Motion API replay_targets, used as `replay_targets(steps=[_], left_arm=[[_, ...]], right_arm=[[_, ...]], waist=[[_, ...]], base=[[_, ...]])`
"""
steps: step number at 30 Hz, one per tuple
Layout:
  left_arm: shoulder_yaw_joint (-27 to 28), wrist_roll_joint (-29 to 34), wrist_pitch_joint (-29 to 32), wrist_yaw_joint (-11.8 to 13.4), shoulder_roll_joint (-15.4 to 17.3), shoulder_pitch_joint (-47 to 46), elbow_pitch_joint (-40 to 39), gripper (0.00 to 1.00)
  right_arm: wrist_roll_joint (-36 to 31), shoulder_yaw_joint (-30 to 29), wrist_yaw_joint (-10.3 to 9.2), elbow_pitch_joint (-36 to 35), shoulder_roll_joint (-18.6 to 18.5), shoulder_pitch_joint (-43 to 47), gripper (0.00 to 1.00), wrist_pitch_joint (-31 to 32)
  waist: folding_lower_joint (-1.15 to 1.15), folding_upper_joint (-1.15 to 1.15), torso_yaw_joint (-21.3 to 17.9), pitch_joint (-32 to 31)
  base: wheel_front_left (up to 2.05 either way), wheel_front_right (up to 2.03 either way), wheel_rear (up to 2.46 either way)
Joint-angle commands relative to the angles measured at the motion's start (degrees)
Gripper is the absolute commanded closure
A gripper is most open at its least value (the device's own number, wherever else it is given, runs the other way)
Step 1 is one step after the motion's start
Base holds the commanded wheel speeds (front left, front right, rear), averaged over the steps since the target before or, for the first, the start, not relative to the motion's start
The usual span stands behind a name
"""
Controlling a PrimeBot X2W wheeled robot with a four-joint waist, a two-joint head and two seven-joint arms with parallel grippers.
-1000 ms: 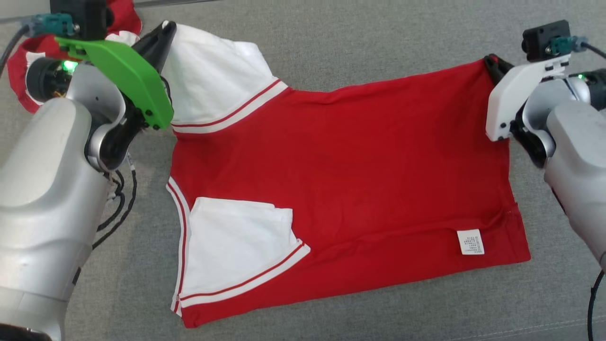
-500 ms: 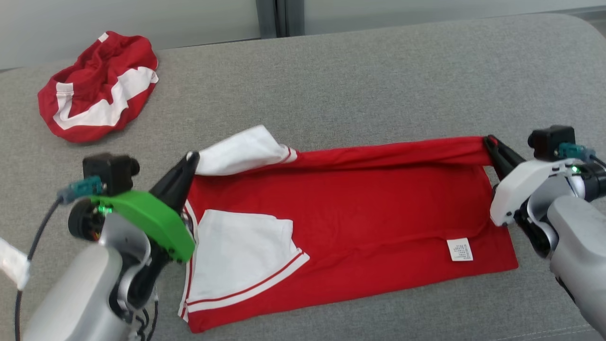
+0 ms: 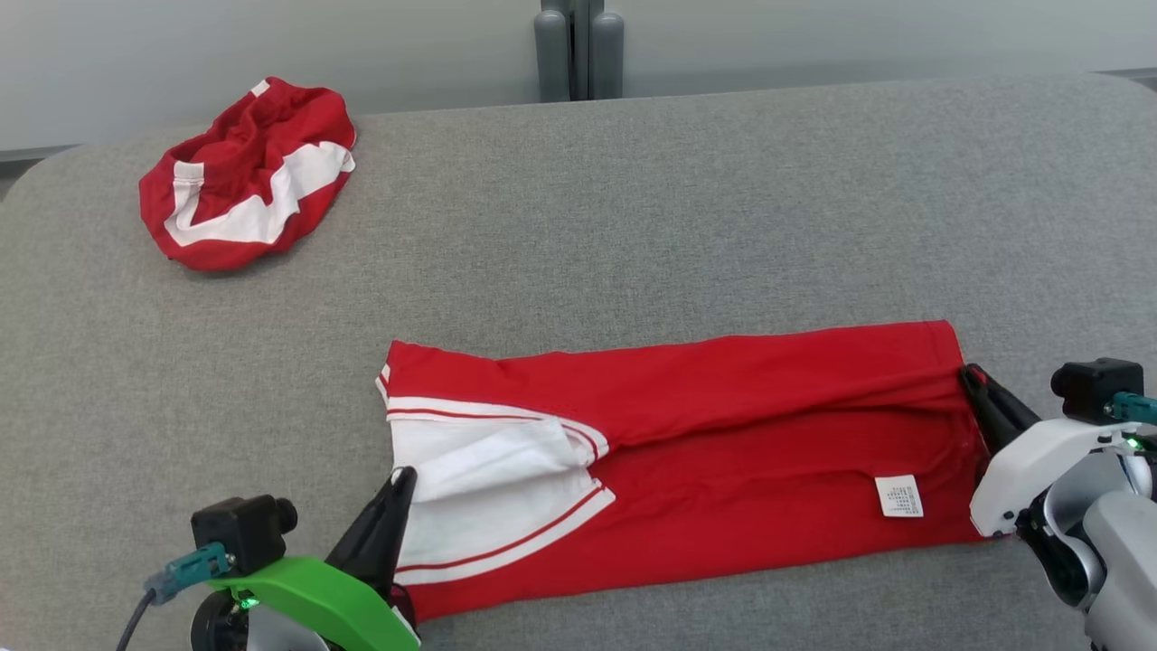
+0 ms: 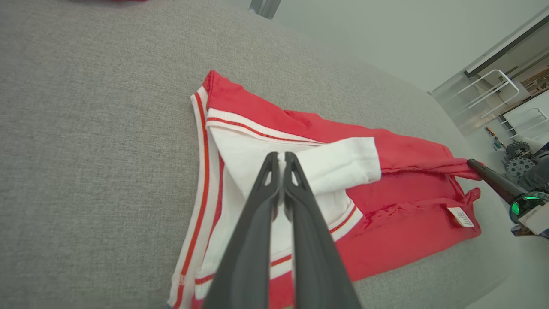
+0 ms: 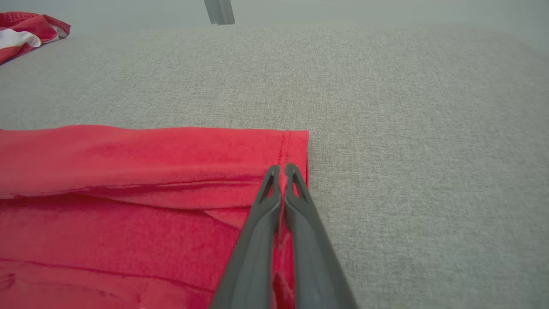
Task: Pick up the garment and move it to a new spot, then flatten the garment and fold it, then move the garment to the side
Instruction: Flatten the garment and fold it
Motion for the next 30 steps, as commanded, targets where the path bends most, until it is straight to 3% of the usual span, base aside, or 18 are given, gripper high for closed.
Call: replay_targets(steps=[1,21,22,23,24,30], left_arm=[[-0.01,-0.37,-0.53,0.07,-0.11,0.99,0.48,1.00],[-2.20,-1.64,0.00,0.28,-0.91,5.50,5.66,1.00],[-2.29,-1.53,-0.16,0.13,-0.91,5.67,5.95,0.99],[-2.25,-1.17,-0.78,0.00,-0.96,5.83,6.14,0.55],[-2.22,-1.02,-1.21,-0.15,-1.06,6.02,6.21,0.00],[0.00,-1.46,-5.71,0.68,-2.17,7.29,4.31,0.00]], right_arm=[[-0.80,-1.17,-0.09,-0.73,0.41,1.71,1.00,0.51],[-10.96,-15.86,-0.09,-11.37,7.96,13.73,1.00,7.72],[-11.21,-16.41,-0.09,-11.68,8.34,14.22,0.74,7.50],[-11.57,-17.08,-0.09,-12.04,8.68,14.87,0.50,7.18],[-11.75,-17.56,-0.09,-12.40,8.94,15.32,0.00,7.01],[-12.77,-22.25,-0.09,-14.66,11.07,19.73,0.00,5.94]], waist=[[0.00,0.00,0.03,-0.09],[0.00,0.00,-1.03,-2.11],[0.00,0.00,-1.08,-2.39],[0.00,0.00,-1.11,-2.71],[0.00,0.00,-1.12,-3.05],[0.00,0.00,-0.82,-5.59]], base=[[0.00,0.00,0.00],[0.00,0.00,0.00],[0.00,0.00,0.00],[0.00,0.00,0.00],[0.00,0.00,0.00],[0.00,0.00,0.00]])
